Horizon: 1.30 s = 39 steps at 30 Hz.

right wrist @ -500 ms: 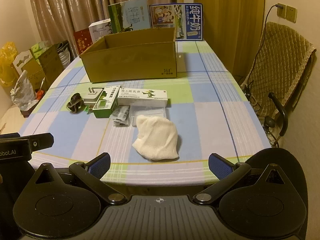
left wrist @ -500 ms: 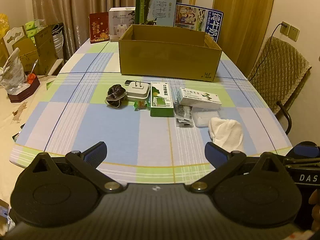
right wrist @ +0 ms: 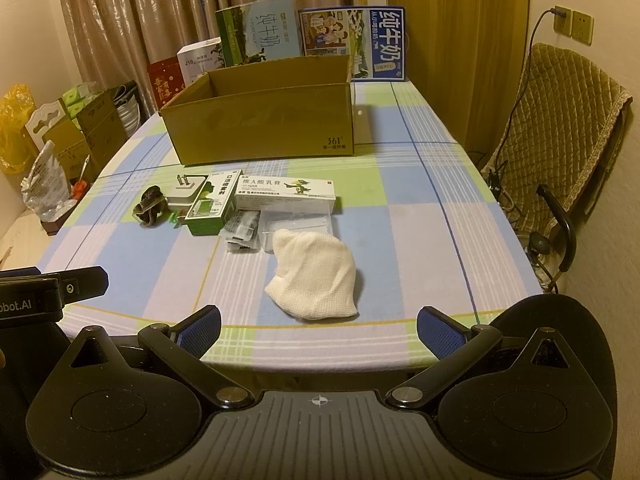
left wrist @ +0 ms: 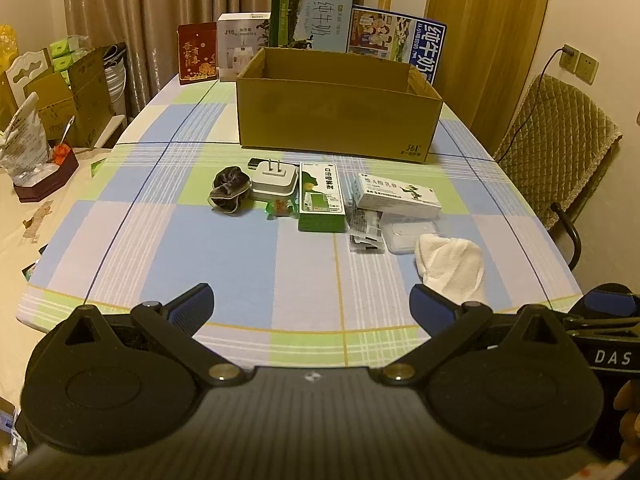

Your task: Organize objects

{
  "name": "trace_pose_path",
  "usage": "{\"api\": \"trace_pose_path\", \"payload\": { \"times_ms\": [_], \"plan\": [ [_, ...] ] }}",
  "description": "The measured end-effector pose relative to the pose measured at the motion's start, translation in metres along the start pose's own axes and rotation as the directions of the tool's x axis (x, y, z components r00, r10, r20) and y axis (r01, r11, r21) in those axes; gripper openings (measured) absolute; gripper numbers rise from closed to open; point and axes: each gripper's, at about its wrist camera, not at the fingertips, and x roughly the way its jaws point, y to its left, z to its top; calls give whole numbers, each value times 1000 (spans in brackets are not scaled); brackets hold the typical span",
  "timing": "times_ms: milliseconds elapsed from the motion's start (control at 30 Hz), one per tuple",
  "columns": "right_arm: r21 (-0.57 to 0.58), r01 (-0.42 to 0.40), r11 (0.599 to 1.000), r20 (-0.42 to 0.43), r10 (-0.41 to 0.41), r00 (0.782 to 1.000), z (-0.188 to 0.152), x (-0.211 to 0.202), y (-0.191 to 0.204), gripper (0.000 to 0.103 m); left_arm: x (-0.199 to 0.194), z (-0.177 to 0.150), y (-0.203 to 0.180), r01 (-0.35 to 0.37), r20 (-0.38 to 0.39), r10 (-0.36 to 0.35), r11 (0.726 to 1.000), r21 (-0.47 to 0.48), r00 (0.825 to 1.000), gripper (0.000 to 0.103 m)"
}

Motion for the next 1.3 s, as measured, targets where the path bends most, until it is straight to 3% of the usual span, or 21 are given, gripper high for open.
{"api": "trace_pose_path", "payload": {
  "times_ms": [1300],
  "plan": [
    [14, 5, 1000, 2, -5, 1000, 0, 3, -3, 101, 4, -3, -2, 15, -28, -15, 1000, 25, 1000, 102]
  ]
}}
